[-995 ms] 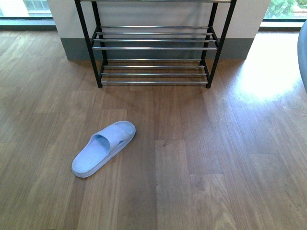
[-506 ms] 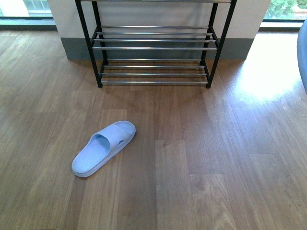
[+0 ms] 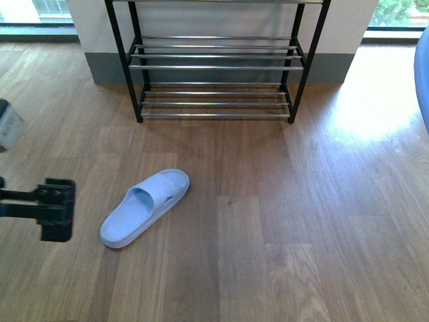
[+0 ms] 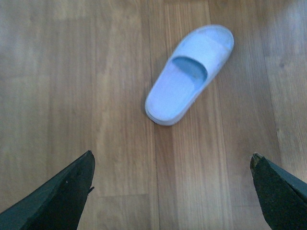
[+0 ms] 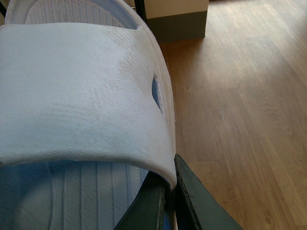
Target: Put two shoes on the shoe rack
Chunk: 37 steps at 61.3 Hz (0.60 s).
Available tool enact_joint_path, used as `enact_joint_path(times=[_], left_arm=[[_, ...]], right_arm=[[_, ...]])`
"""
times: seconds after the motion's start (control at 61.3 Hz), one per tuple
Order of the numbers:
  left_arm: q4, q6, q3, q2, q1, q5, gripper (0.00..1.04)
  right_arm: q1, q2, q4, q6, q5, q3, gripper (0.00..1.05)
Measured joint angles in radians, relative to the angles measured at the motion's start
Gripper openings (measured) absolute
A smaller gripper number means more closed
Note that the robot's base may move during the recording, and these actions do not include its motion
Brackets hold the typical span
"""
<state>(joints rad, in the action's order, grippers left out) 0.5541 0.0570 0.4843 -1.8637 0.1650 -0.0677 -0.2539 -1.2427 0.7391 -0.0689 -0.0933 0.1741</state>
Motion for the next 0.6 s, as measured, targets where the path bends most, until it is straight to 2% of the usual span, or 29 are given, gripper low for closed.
enact_joint_path(times=[0.228, 0.604], left_arm=[[-0.123, 0.041, 0.287, -0.309, 0.051, -0.052, 0.95], [-0.225, 0.067, 0.657, -0.686, 0.076, -0.109, 0.95]], right_arm=[[0.0, 0.0, 0.0, 0.0, 0.0, 0.0, 0.02], [0.0, 0.0, 0.0, 0.0, 0.0, 0.0, 0.02]])
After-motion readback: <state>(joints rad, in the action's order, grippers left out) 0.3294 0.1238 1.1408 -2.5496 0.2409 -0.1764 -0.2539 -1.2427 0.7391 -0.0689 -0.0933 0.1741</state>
